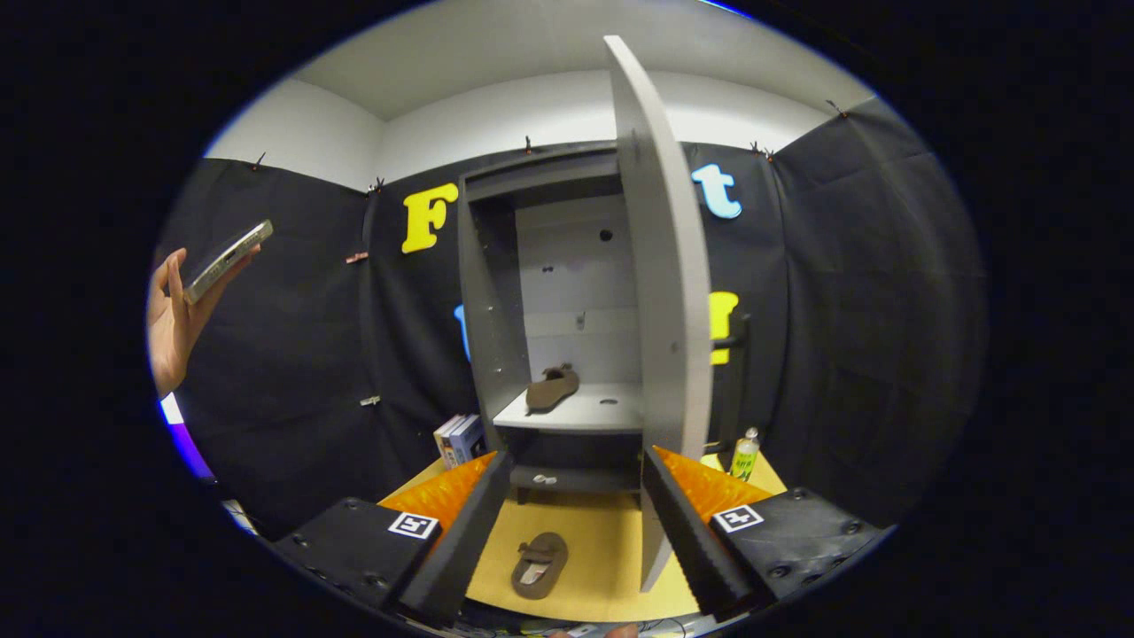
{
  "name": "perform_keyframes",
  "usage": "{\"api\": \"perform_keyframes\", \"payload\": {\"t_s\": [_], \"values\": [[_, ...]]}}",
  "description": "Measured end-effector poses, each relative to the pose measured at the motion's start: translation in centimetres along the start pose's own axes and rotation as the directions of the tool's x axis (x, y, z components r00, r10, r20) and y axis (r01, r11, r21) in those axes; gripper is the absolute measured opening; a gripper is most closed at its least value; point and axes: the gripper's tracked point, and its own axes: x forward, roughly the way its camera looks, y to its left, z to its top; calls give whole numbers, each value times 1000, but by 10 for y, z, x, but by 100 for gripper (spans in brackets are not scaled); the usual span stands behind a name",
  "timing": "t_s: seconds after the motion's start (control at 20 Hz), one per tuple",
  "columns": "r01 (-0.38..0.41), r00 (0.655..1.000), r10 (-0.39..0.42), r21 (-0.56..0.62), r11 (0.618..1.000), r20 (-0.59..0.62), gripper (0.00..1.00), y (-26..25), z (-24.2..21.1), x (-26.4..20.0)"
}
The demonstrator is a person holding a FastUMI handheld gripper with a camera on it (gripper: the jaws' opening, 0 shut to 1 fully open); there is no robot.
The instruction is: Open the shoe cabinet door, grab the shoes and put them into the shoe cabinet, then close the shoe cabinet door.
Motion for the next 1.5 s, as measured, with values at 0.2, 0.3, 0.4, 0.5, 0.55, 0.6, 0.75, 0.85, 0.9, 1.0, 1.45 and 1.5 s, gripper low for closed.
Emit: {"api": "perform_keyframes", "payload": {"t_s": [0.2, 0.3, 0.4, 0.5, 0.55, 0.6, 0.75, 0.85, 0.9, 1.0, 1.45, 1.5], "values": [[10, 986, -4, 37, 999, -166, 99, 30, -65, 34], [5, 973, 8, 55, 998, -230, 99, 45, -97, 49], [10, 952, 9, 62, 998, -306, 98, 54, -138, 63], [18, 927, 14, 80, 997, -376, 99, 60, -175, 77], [24, 912, 14, 89, 996, -409, 99, 65, -197, 86], [32, 897, 15, 98, 995, -442, 99, 67, -218, 90], [55, 849, 25, 136, 989, -527, 99, 71, -272, 110], [73, 822, 15, 133, 988, -569, 99, 69, -305, 125], [75, 810, 14, 127, 989, -587, 99, 68, -319, 131], [85, 786, 9, 123, 989, -618, 99, 64, -349, 143], [196, 776, -94, 96, 976, -624, 83, 38, -440, 205], [203, 791, -114, 83, 976, -601, 78, 35, -440, 215]]}}
